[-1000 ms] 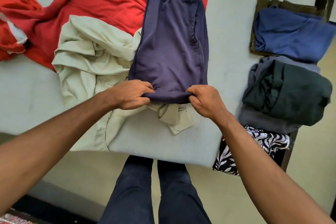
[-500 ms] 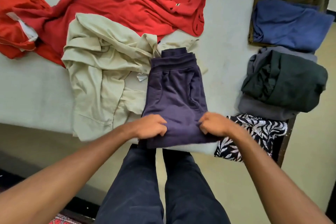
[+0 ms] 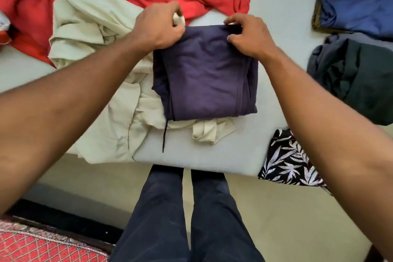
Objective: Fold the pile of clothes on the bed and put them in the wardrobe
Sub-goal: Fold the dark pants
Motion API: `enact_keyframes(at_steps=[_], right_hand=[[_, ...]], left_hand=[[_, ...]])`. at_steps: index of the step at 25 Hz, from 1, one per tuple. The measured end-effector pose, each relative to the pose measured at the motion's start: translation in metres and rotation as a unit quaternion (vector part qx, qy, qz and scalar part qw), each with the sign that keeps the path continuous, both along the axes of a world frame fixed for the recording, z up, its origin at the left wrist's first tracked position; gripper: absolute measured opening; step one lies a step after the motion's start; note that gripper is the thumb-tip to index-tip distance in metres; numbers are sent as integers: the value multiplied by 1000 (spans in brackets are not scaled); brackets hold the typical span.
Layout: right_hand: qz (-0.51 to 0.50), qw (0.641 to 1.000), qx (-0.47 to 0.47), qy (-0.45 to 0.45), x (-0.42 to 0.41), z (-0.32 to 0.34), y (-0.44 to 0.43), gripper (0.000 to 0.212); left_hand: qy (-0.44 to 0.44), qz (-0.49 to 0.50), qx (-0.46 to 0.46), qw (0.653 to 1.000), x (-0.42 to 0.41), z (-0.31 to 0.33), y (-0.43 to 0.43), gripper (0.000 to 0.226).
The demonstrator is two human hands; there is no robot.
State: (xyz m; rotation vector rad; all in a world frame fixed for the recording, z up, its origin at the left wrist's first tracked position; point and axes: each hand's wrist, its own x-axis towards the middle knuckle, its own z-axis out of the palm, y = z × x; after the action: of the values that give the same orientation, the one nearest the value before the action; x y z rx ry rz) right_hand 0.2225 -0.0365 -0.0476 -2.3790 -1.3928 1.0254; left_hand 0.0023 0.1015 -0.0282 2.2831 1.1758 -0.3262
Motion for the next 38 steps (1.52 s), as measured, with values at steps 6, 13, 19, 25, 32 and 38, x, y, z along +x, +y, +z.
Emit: enact_keyframes(at_steps=[6,13,19,25,32,38], right_hand=[[-19,972,195,-128,-64,0,-86,41],[-53,993,72,-77,-129,-28,-156,49],[-593,801,6,81,-141,-3,-172,76],[-741,526,45,415,-145,-7,-169,68],[-732,552,108,384,-138,5,-134,53],[-663,635,155,367,-122,50,-116,50]], left_hand=[[-129,-151,131,971,-26,-7,-114,57],[21,-184,14,983,-68,-51,-185,87],[-9,-190,18,982,-83,-42,-196,80],[24,-183,15,983,-74,-48,-201,83],[42,-161,36,985,-58,-53,-191,89],[-28,-165,42,985,-44,-10,-158,58]])
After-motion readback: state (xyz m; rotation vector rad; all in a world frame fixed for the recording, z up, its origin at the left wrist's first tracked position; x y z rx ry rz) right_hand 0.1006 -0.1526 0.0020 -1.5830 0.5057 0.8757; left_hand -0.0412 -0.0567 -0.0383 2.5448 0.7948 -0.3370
